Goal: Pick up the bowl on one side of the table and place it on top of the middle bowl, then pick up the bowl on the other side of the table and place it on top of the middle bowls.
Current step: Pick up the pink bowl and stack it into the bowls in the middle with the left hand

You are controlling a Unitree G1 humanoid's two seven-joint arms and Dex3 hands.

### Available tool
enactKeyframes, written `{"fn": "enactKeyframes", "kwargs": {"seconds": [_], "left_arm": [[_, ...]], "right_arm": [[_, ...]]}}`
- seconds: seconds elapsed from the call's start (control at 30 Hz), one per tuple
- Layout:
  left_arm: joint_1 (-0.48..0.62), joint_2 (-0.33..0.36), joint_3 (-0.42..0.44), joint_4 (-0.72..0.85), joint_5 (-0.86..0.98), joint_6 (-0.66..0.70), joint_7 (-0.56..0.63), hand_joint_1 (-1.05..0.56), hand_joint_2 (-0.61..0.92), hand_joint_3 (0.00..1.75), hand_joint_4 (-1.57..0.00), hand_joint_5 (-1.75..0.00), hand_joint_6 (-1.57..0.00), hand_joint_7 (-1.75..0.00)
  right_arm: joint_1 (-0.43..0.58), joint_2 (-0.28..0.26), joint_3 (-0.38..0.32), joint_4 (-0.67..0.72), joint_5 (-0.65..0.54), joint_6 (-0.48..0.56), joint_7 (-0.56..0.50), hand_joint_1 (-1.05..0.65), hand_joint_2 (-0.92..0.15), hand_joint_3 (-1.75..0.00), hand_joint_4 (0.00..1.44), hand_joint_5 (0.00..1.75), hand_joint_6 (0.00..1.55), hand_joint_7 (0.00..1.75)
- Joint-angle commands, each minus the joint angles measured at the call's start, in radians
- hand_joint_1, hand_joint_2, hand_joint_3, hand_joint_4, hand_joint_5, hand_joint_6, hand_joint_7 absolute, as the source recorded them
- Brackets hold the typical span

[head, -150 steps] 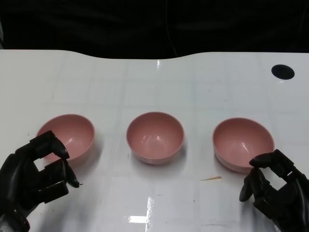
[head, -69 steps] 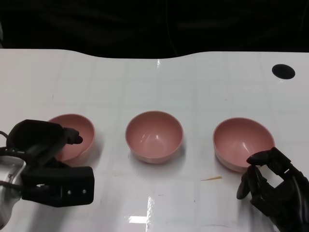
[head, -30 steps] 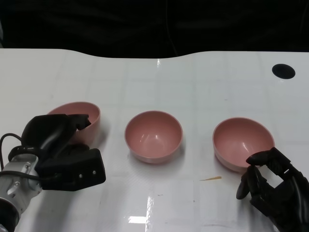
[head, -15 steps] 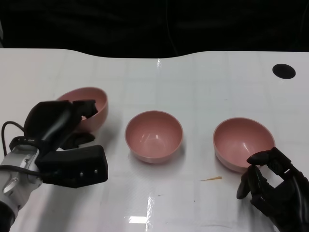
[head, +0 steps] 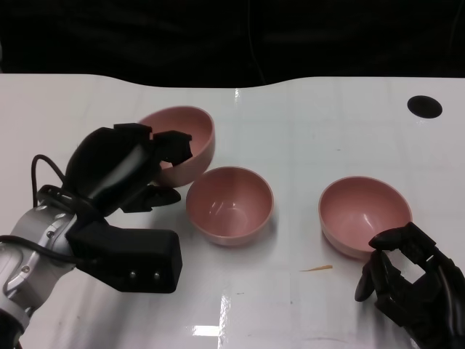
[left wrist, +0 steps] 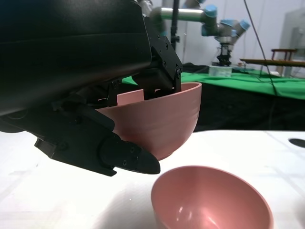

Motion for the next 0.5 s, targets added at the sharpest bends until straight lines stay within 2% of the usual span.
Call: {"fn": "enactKeyframes", "kwargs": {"seconds": [0.03, 0.17, 0.2, 0.23, 0.27, 0.4, 0.5], "left_arm": [[-0.045, 0.003, -0.021, 0.029, 0.017, -0.057, -0.015, -0.10, 0.90, 0.18, -0.73, -1.75, -0.66, -1.58], [-0.083, -0.025, -0.042, 0.055, 0.026, -0.057, -0.057, -0.12, 0.91, 0.18, -0.73, -1.75, -0.66, -1.60], [-0.091, -0.033, -0.048, 0.059, 0.030, -0.052, -0.065, -0.12, 0.92, 0.16, -0.72, -1.75, -0.68, -1.53], [-0.097, -0.041, -0.052, 0.063, 0.036, -0.047, -0.069, -0.12, 0.92, 0.12, -0.71, -1.74, -0.79, -1.25], [-0.103, -0.051, -0.059, 0.072, 0.046, -0.046, -0.062, -0.13, 0.92, 0.10, -0.71, -1.73, -0.84, -1.13], [-0.113, -0.065, -0.065, 0.090, 0.062, -0.050, -0.047, -0.16, 0.92, 0.08, -0.70, -1.75, -0.80, -1.23], [-0.130, -0.091, -0.078, 0.129, 0.043, -0.071, -0.072, -0.15, 0.92, 0.15, -0.77, -1.61, -0.82, -1.17]], "right_arm": [[0.004, -0.005, -0.004, -0.008, 0.000, -0.004, -0.010, -0.08, -0.67, -0.93, 0.86, 1.75, 0.68, 1.58], [0.004, 0.001, -0.004, -0.013, 0.010, 0.003, -0.012, -0.08, -0.68, -0.94, 0.86, 1.75, 0.68, 1.59], [0.005, 0.003, -0.003, -0.015, 0.010, 0.005, -0.014, -0.08, -0.68, -0.94, 0.86, 1.75, 0.68, 1.59], [0.005, 0.003, -0.002, -0.016, 0.006, 0.001, -0.017, -0.07, -0.68, -0.94, 0.86, 1.75, 0.68, 1.59], [0.005, 0.004, -0.001, -0.014, 0.004, -0.004, -0.017, -0.07, -0.68, -0.94, 0.86, 1.75, 0.68, 1.59], [0.005, 0.005, 0.001, -0.012, 0.002, -0.011, -0.016, -0.06, -0.66, -0.95, 0.86, 1.75, 0.68, 1.59], [0.006, 0.013, 0.006, -0.012, -0.004, -0.018, -0.020, -0.07, -0.65, -0.95, 0.86, 1.75, 0.69, 1.59]]}}
